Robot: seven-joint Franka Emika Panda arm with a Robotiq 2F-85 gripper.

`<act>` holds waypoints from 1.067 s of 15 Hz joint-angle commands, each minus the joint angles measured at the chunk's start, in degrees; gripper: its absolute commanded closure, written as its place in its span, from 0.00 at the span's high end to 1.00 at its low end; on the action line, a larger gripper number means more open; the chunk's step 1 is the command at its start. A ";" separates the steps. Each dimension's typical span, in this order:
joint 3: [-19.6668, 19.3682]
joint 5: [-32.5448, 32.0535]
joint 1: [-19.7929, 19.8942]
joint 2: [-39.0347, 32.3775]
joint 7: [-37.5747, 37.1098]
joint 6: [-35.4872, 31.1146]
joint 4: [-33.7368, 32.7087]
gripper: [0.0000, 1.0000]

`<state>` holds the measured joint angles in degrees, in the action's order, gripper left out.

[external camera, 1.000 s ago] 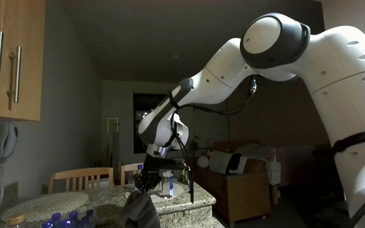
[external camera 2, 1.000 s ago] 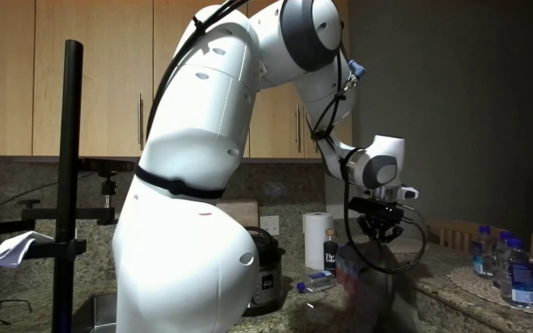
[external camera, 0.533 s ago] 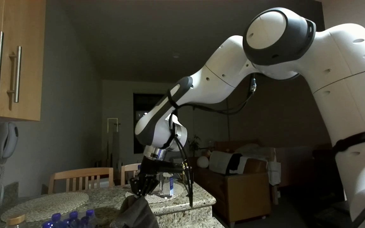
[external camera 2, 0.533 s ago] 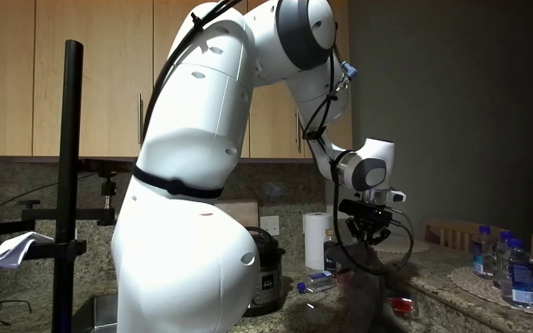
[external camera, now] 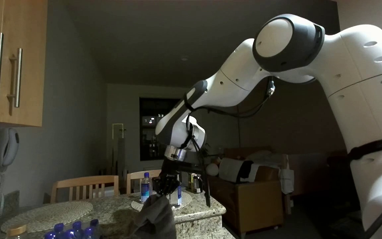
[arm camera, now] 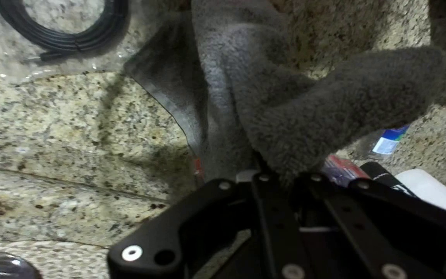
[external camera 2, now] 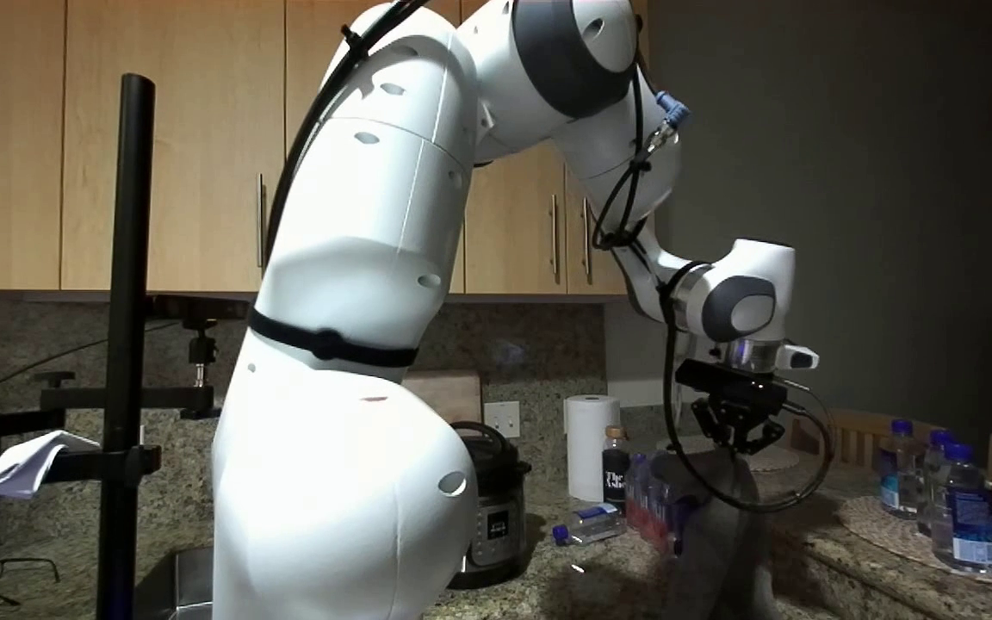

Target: Move the cloth

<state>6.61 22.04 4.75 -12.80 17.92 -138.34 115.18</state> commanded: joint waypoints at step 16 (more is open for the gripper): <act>-9.65 -5.76 8.38 -9.25 9.97 20.09 -9.62 0.09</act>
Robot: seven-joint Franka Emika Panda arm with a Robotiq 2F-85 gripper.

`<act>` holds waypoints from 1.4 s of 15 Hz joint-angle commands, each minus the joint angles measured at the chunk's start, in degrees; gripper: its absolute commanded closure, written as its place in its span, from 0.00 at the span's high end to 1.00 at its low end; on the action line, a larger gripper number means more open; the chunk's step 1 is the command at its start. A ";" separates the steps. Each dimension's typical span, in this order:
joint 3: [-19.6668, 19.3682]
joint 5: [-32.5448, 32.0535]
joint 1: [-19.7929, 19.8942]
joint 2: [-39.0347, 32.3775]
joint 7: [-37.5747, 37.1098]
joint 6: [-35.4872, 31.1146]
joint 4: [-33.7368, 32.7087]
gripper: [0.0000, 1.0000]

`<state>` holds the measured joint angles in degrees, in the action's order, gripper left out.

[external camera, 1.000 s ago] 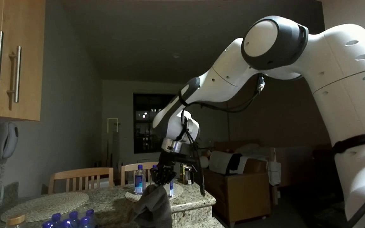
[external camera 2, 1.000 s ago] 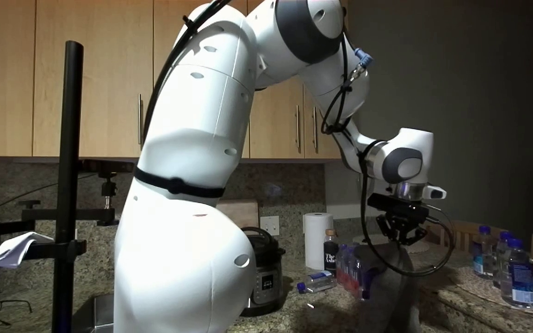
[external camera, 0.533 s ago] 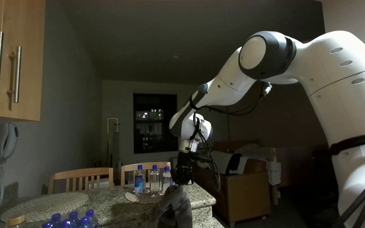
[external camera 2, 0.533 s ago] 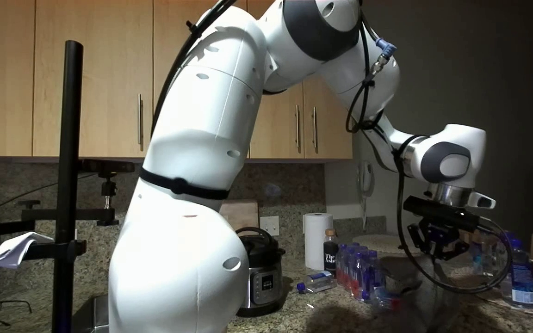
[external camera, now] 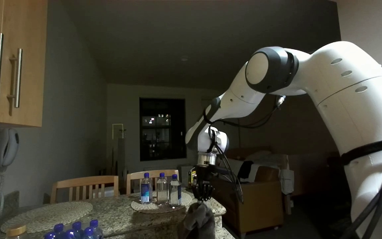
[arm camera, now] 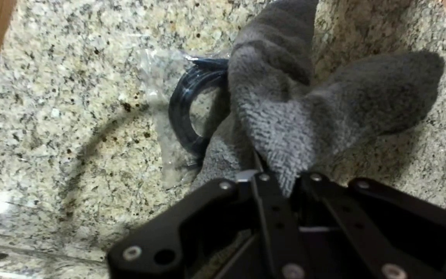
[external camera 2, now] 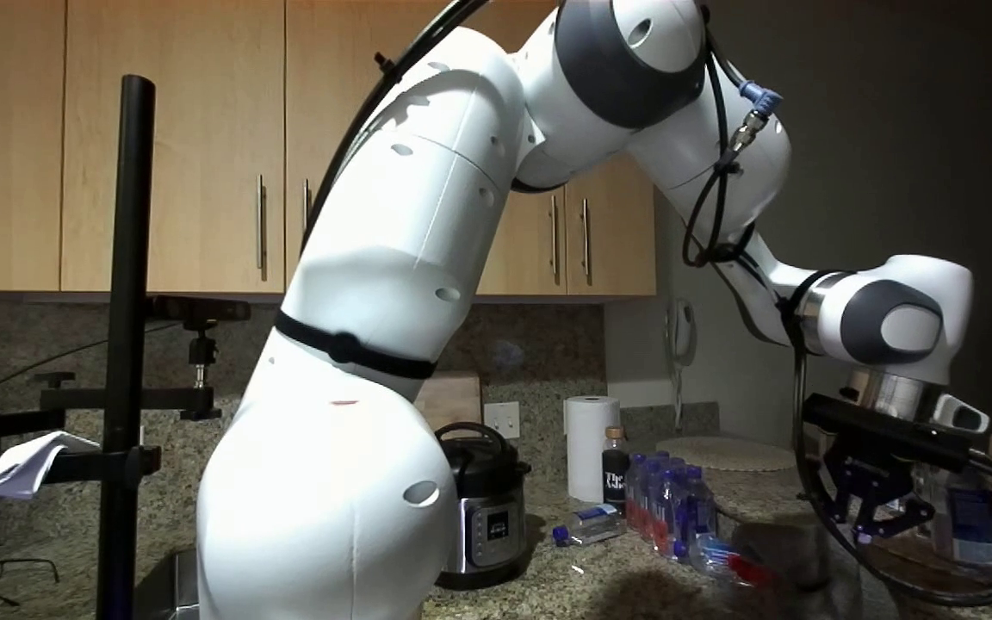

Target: Move the cloth

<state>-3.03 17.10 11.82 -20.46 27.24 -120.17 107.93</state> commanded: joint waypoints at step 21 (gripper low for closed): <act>1.41 -4.70 3.47 2.24 5.64 0.26 5.46 0.09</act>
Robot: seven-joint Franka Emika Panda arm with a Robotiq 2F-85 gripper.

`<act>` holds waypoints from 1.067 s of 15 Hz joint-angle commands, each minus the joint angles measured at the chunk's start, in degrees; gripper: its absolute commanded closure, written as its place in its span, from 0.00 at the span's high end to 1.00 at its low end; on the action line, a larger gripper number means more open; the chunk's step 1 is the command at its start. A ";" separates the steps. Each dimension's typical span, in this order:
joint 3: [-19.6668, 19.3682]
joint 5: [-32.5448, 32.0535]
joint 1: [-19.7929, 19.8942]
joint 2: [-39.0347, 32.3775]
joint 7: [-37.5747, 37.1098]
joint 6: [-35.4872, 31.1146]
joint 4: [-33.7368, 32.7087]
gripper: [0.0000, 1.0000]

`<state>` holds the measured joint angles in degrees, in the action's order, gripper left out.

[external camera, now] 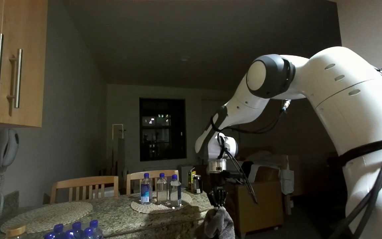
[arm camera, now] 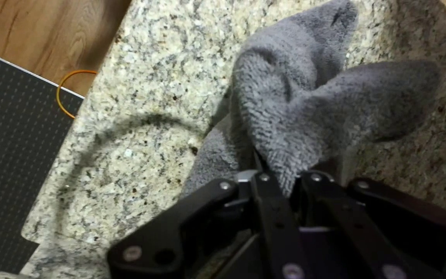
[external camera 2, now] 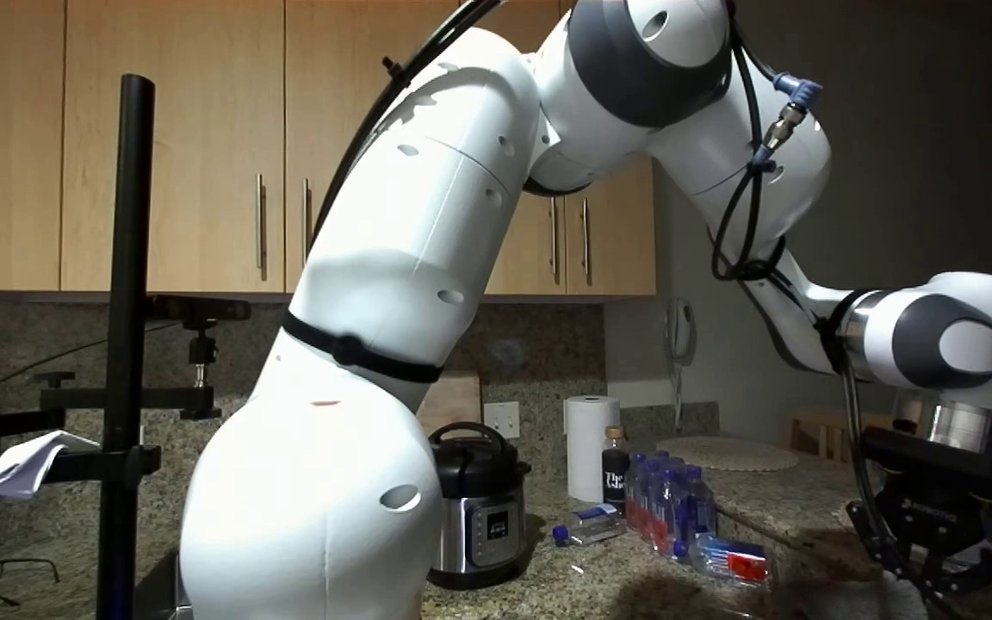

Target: Move the cloth

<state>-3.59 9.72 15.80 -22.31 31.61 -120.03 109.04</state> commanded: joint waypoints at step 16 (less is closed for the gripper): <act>6.85 23.25 -6.55 6.32 -1.15 0.96 0.76 0.08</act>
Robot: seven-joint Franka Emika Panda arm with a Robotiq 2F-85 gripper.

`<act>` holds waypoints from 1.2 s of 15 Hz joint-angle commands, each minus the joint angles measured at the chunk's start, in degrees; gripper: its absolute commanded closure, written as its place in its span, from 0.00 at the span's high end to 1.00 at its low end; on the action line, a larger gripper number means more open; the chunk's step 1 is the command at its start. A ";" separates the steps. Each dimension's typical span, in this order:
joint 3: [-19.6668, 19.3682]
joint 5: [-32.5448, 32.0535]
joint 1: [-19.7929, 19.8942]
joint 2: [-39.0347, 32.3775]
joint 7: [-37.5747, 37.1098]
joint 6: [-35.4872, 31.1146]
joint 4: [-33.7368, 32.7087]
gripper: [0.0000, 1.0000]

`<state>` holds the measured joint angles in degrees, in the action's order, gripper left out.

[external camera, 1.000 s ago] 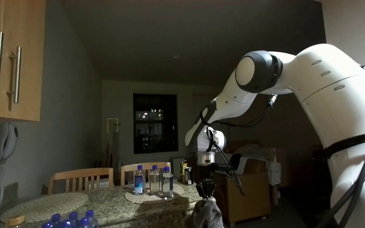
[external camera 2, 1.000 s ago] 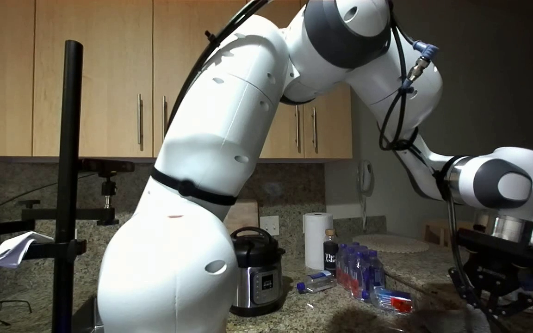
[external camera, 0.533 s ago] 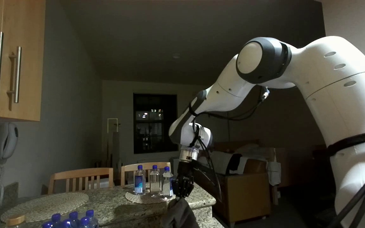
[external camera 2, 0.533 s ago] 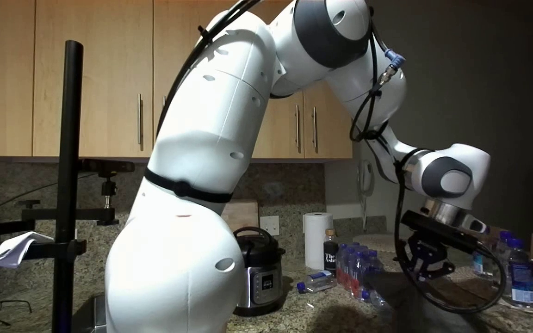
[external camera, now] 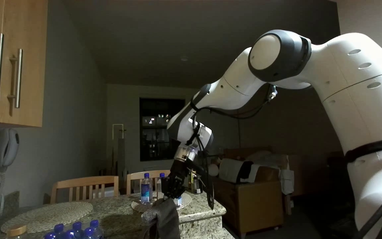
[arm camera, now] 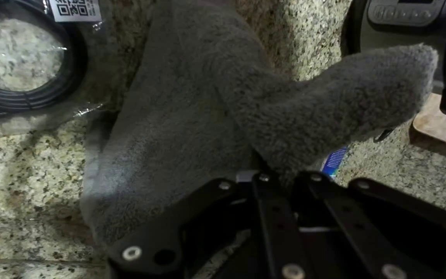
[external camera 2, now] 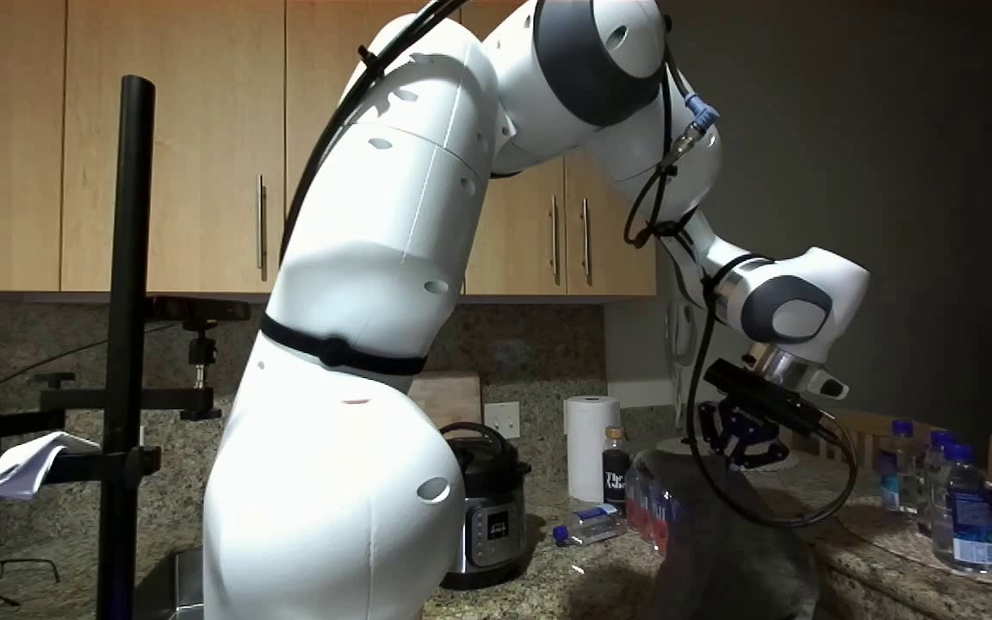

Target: Move the cloth

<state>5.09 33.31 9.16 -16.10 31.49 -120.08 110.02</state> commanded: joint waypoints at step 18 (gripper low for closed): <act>-7.99 -15.73 1.33 -7.72 -4.91 -4.14 2.28 0.09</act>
<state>-3.21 19.82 9.74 -23.45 29.47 -122.75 112.25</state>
